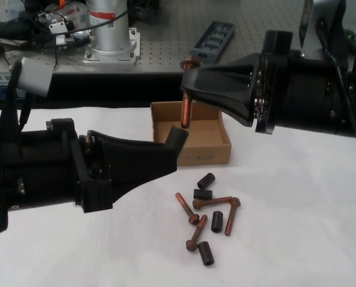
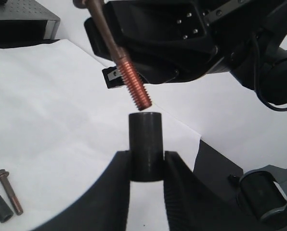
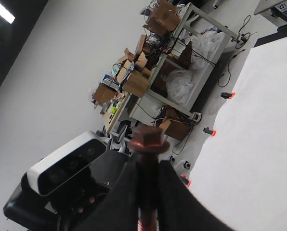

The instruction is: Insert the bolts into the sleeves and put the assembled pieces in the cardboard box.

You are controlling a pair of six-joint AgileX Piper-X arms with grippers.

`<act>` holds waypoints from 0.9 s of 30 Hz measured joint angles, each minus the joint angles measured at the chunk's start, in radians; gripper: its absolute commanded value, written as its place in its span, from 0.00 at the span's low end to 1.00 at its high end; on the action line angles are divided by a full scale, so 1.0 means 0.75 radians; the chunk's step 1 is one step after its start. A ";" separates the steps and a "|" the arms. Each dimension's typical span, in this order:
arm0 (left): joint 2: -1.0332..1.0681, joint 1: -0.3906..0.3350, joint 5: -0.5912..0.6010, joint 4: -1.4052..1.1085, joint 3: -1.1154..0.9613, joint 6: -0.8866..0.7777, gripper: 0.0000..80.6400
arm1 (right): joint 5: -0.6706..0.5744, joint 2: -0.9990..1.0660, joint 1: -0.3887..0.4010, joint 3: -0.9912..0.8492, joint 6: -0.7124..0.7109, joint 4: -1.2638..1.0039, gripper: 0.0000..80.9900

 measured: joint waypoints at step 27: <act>-0.003 0.000 -0.097 -0.100 0.009 -0.066 0.01 | 0.106 -0.010 0.041 0.000 -0.039 -0.022 0.03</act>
